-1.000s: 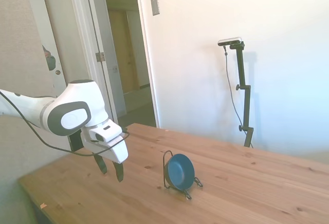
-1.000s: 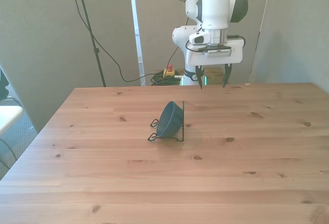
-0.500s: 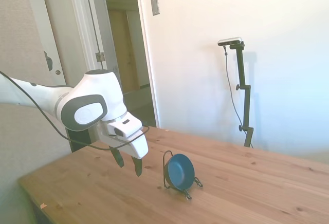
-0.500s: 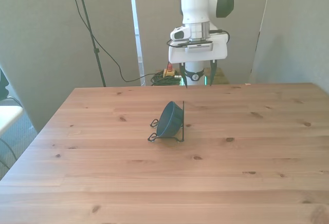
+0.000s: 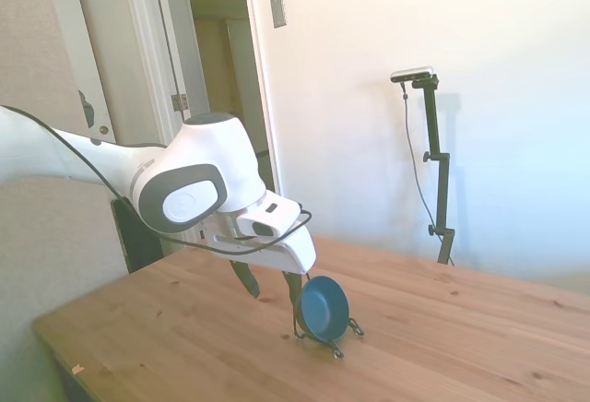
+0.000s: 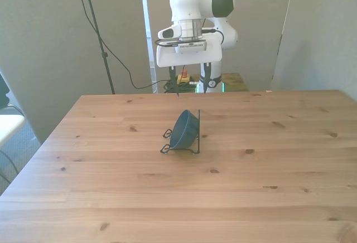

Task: Unload the bowl

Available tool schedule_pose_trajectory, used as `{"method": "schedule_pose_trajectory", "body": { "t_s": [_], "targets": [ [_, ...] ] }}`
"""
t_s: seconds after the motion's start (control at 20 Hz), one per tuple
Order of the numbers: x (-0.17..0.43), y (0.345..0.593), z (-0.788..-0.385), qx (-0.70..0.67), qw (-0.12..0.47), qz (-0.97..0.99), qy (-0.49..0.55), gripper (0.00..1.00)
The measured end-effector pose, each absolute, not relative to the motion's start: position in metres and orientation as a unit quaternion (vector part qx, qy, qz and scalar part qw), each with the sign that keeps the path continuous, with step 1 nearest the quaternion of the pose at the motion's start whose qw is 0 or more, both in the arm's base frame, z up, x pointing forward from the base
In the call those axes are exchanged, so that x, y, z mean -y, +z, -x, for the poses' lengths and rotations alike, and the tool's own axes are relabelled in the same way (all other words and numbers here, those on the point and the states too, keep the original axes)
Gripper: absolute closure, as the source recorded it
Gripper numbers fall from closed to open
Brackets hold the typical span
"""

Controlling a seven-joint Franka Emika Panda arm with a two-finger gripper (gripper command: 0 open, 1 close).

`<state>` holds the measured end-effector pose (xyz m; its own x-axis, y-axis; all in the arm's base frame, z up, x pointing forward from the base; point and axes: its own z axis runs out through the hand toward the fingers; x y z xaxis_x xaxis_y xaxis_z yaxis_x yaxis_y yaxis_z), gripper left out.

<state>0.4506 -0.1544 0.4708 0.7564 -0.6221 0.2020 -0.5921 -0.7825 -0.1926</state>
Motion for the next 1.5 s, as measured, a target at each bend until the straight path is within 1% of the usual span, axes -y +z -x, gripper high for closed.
{"method": "schedule_pose_trajectory", "body": {
  "t_s": [0.15,0.4,0.7,1.0,1.05,1.5],
  "targets": [
    [0.17,0.466,-0.462,-0.298,0.076,0.941,-0.144,0.0],
    [0.18,0.448,-0.48,-0.259,0.132,0.946,-0.142,0.0],
    [0.181,0.427,-0.5,-0.195,0.194,0.956,-0.103,0.0],
    [0.196,0.417,-0.506,-0.146,0.215,0.962,-0.078,0.0],
    [0.199,0.416,-0.505,-0.14,0.216,0.963,-0.076,1.0],
    [0.206,0.413,-0.503,-0.095,0.232,0.965,-0.078,1.0]
  ]
}}
